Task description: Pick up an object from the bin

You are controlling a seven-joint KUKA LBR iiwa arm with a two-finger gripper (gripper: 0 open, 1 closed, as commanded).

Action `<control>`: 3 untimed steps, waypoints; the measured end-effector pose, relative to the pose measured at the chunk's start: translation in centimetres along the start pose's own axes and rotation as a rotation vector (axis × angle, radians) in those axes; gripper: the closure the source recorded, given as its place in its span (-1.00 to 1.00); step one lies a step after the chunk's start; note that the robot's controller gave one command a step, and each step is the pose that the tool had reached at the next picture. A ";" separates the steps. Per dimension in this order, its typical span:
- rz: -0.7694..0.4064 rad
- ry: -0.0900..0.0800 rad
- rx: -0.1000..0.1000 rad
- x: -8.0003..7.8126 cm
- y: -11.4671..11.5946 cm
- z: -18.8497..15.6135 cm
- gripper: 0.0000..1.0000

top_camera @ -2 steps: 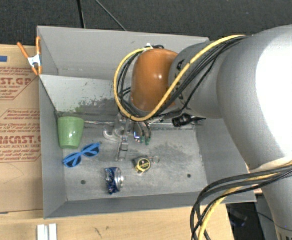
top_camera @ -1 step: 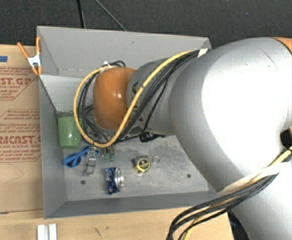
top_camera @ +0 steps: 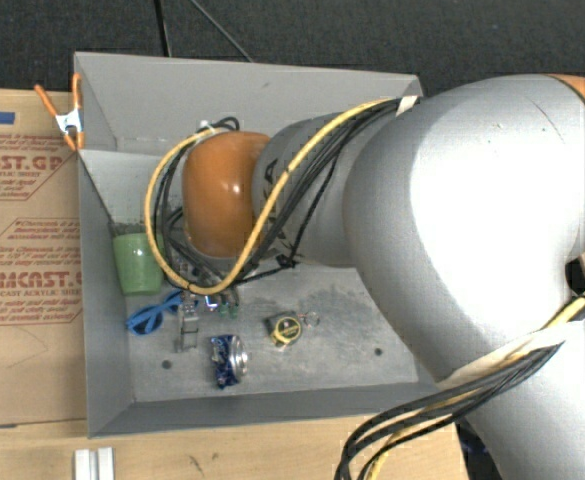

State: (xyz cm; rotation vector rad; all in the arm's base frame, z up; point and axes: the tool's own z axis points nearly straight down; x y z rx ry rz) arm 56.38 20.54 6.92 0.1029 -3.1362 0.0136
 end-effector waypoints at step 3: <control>-0.007 -0.009 -0.010 -0.2 0.5 -8.7 1.00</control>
Offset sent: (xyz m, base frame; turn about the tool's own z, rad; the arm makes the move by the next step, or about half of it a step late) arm 0.0000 0.0000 0.0000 0.0000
